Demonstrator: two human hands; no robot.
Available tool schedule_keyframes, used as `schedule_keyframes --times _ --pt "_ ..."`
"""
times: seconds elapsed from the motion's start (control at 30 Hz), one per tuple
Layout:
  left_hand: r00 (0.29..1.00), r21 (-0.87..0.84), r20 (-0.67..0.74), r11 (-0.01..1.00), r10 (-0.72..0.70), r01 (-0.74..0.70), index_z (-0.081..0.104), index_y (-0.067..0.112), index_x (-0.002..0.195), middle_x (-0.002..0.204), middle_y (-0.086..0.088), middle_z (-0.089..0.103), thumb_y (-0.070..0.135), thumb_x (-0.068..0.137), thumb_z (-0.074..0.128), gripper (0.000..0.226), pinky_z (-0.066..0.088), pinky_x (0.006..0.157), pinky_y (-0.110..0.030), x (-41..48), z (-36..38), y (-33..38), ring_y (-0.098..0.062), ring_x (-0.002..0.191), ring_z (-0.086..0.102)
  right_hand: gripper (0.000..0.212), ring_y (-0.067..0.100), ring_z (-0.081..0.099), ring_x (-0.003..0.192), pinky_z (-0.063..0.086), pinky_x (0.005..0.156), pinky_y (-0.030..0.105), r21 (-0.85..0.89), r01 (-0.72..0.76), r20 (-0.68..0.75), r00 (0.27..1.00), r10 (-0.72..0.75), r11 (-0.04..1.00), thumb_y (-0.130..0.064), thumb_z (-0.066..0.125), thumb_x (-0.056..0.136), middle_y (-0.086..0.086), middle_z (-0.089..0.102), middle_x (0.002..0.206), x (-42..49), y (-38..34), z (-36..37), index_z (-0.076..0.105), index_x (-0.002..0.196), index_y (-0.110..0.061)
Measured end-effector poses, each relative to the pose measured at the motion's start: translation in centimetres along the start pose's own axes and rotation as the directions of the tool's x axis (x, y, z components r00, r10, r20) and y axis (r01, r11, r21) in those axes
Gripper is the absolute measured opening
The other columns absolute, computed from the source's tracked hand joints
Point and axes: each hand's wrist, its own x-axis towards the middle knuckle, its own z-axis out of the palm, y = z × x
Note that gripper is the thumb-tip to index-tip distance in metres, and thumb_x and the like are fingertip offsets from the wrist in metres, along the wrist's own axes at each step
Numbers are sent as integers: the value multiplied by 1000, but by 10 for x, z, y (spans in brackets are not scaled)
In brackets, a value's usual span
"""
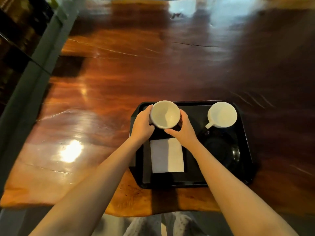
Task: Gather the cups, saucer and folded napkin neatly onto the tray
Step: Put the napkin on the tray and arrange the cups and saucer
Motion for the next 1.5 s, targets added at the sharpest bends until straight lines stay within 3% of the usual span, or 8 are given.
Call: schedule_keyframes --times 0.37,0.53,0.67,0.77,0.9,1.1,1.27,1.5 --pt "995 50 85 998 -45 41 32 13 144 143 -8 45 -3 81 59 70 36 106 -36 14 0 1 -25 135 38 89 10 36 129 37 107 33 -16 -46 -69 997 45 999 -17 78 73 0 36 144 -5 0 1 24 143 -21" --pt "942 -4 -333 999 37 -41 49 6 129 129 -10 54 -4 84 54 46 29 101 -13 -36 -3 24 -22 124 45 77 15 34 135 33 110 31 -118 -52 -160 987 33 992 -1 63 84 5 31 151 -28 0 -49 22 147 -14" --pt "989 -132 -88 983 117 -128 49 12 130 128 -2 54 6 86 59 46 28 97 -4 -63 45 70 -9 119 46 73 26 37 135 32 113 40 -208 -132 -419 907 34 969 8 57 80 11 35 148 -30 19 -132 28 144 -10" --pt "984 -128 164 991 66 -45 33 14 143 146 -2 41 12 88 58 60 24 109 -20 -40 93 95 -15 137 34 85 25 24 143 26 117 43 -266 -252 -320 934 161 931 10 58 77 10 26 154 -17 28 -166 18 148 -12" --pt "952 -106 291 985 -98 134 33 13 142 142 -7 46 8 84 61 64 38 105 -35 -7 127 112 -23 133 41 76 22 31 137 26 101 23 -244 -165 -103 984 144 956 14 57 78 10 35 148 -10 24 -167 26 145 -8" --pt "980 -209 134 962 -148 174 56 13 120 116 -6 65 -2 85 50 39 42 76 -19 8 127 106 -19 103 58 80 18 34 131 28 100 24 -250 -132 -127 987 103 959 -3 74 73 8 34 143 -11 37 -154 32 140 -15" --pt "948 -297 30 903 -316 310 52 12 131 132 -7 58 8 92 51 39 39 107 -35 16 125 97 -21 124 51 89 20 37 128 36 108 34 -199 -147 -127 984 123 969 -19 80 70 4 28 139 -10 51 -135 27 142 -23" --pt "909 -442 -17 819 -416 367 45 11 137 138 -6 53 7 93 51 44 36 108 -32 14 132 103 -19 128 48 88 20 33 133 33 103 31 -174 -126 -168 981 97 977 -21 78 73 6 27 146 -8 52 -126 24 143 -21"
